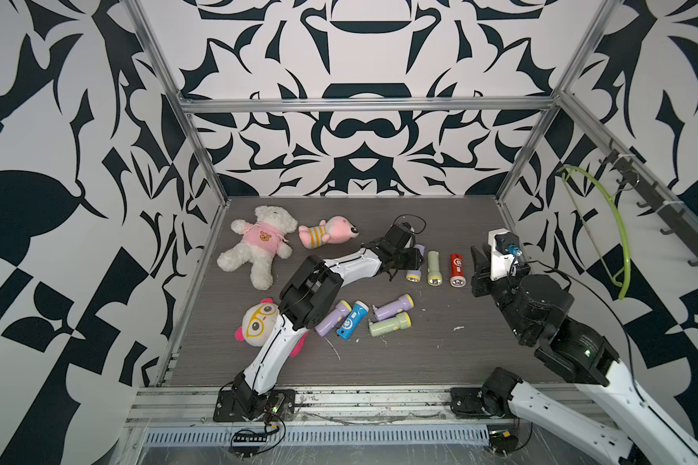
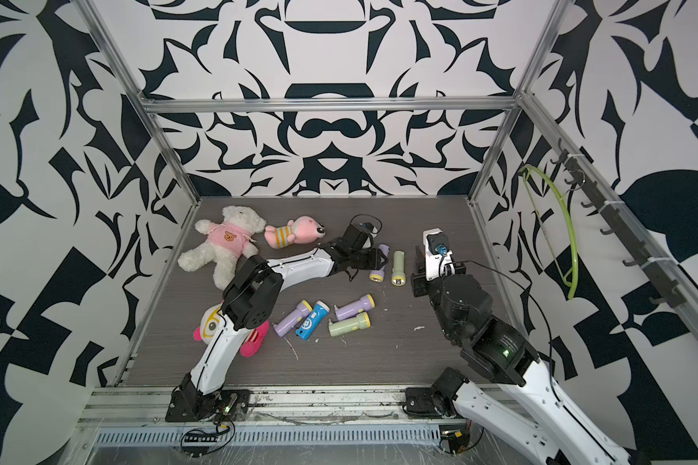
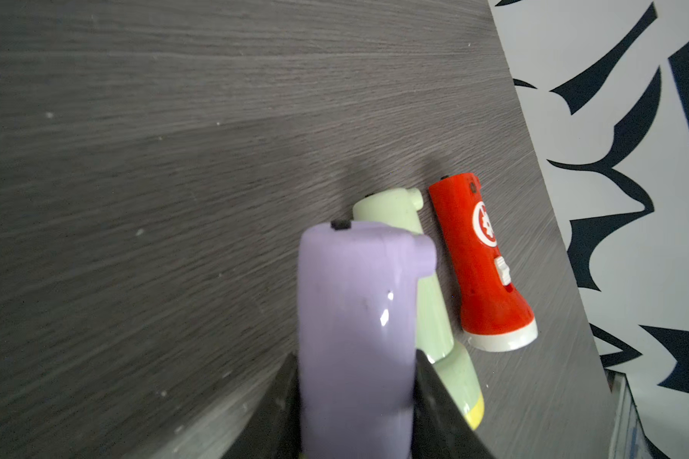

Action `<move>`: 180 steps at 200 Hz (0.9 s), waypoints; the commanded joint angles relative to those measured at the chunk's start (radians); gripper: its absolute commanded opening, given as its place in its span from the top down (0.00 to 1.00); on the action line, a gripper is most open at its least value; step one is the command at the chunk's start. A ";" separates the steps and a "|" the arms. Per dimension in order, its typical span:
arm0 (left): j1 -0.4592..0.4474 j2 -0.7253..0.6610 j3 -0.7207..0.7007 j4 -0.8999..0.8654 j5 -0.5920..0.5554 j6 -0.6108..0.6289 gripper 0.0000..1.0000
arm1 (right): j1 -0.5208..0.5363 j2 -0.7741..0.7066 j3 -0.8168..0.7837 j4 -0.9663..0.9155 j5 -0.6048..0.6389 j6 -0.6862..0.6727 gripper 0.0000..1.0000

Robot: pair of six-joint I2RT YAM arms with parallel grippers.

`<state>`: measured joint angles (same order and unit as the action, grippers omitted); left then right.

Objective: Close the plug at the bottom of the flashlight
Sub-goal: Place the flashlight at the center of the board.

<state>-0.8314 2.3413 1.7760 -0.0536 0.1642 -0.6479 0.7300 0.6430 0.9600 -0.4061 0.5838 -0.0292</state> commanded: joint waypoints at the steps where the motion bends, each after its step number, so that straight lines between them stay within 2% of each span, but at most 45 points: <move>1: 0.003 0.042 0.039 -0.012 -0.007 -0.025 0.92 | -0.003 0.004 0.005 0.015 0.022 0.008 0.72; 15: 0.003 0.060 0.056 -0.026 -0.008 -0.033 0.90 | -0.003 0.005 0.005 0.016 0.022 0.008 0.72; 66: 0.003 0.082 0.091 -0.069 -0.041 -0.021 0.63 | -0.003 0.013 0.003 0.018 0.022 0.006 0.71; 99: 0.003 0.100 0.121 -0.104 -0.046 -0.012 0.54 | -0.003 0.015 0.005 0.019 0.022 0.006 0.71; 180: 0.003 0.108 0.131 -0.118 -0.053 -0.001 0.49 | -0.003 0.017 0.001 0.022 0.026 0.004 0.69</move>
<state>-0.8314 2.4306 1.8900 -0.1375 0.1257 -0.6643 0.7300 0.6559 0.9600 -0.4065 0.5896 -0.0292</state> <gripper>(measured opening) 0.506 0.304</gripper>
